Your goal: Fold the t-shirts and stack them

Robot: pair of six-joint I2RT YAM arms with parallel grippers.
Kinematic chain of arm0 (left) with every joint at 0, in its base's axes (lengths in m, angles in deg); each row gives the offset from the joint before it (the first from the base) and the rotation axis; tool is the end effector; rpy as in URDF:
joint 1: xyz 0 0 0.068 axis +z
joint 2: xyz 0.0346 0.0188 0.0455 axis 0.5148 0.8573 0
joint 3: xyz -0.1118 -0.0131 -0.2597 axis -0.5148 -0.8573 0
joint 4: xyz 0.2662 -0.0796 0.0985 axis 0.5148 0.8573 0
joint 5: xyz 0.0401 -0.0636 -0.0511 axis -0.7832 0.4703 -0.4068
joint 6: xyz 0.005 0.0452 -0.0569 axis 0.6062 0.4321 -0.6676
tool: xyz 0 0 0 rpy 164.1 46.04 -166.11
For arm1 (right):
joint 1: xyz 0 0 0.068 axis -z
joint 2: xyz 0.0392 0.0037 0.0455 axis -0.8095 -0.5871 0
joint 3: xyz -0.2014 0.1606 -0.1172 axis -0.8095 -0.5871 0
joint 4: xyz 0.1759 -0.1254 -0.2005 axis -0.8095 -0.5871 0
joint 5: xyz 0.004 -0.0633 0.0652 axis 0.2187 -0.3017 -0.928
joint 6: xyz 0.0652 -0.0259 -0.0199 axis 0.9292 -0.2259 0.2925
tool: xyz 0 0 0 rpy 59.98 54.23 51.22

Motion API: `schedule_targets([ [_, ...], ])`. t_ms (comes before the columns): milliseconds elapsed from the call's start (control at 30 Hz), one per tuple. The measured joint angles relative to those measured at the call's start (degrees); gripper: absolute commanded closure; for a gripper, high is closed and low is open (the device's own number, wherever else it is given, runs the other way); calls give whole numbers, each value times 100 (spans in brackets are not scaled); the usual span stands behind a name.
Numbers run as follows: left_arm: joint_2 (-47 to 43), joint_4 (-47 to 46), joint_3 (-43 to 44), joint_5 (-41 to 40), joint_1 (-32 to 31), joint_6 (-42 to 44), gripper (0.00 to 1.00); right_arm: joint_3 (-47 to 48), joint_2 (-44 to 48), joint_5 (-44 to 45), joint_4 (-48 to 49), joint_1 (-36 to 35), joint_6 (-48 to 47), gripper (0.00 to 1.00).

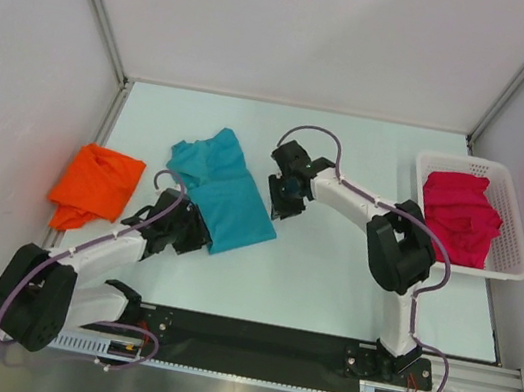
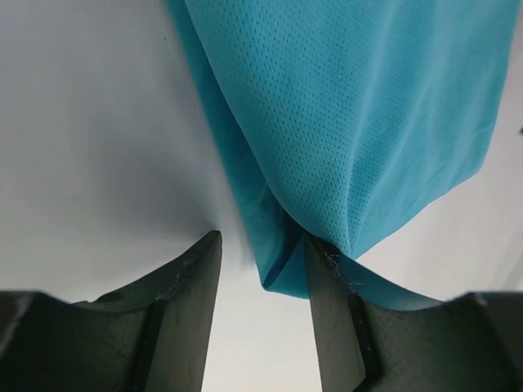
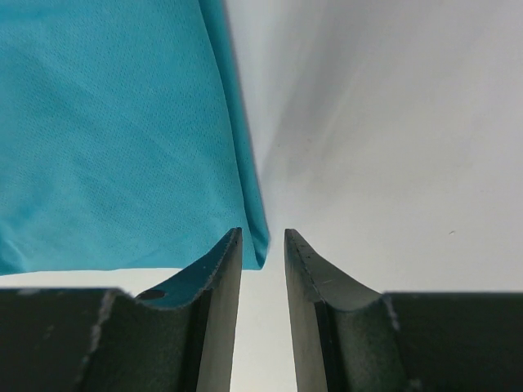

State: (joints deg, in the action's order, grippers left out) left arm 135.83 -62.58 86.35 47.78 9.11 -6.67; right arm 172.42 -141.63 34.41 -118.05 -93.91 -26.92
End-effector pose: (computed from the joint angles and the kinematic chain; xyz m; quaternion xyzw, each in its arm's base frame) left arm 0.2151 -0.0917 0.1141 -0.2074 0.9243 -0.2157 0.2368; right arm 0.3631 0.3086 0.1698 -0.1838 0.9590 0.1335 0.1693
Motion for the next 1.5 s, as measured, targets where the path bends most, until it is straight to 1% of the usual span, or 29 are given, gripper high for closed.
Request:
schedule_targets([
  [300, 116, -415, -81, 4, -52, -184, 49, -328, 0, -9, 177, -170, 70, 68],
  [467, 116, -448, -79, 13, -63, -184, 49, -452, -20, -17, 280, -192, 92, 68],
  [633, -136, -111, -96, -46, -96, -181, 50, -566, -46, -63, 369, -199, 136, 68],
  [833, -636, 345, -114, -205, -155, -184, 50, -601, -122, -116, 531, -219, 210, 69],
  [967, -949, 525, -114, -385, -284, -225, 51, -623, -122, -138, 605, -247, 240, 69],
  [1067, -968, 601, -114, -498, -402, -280, 51, -627, -127, -155, 640, -267, 243, 69],
  [1167, -968, 634, -114, -654, -662, -378, 51, -634, -127, -164, 667, -271, 243, 69],
  [1300, -837, 627, -114, -778, -946, -485, 51, -643, -127, -168, 686, -271, 243, 69],
  [1500, -542, 603, -107, -903, -1156, -597, 51, -654, -127, -181, 715, -271, 243, 69],
])
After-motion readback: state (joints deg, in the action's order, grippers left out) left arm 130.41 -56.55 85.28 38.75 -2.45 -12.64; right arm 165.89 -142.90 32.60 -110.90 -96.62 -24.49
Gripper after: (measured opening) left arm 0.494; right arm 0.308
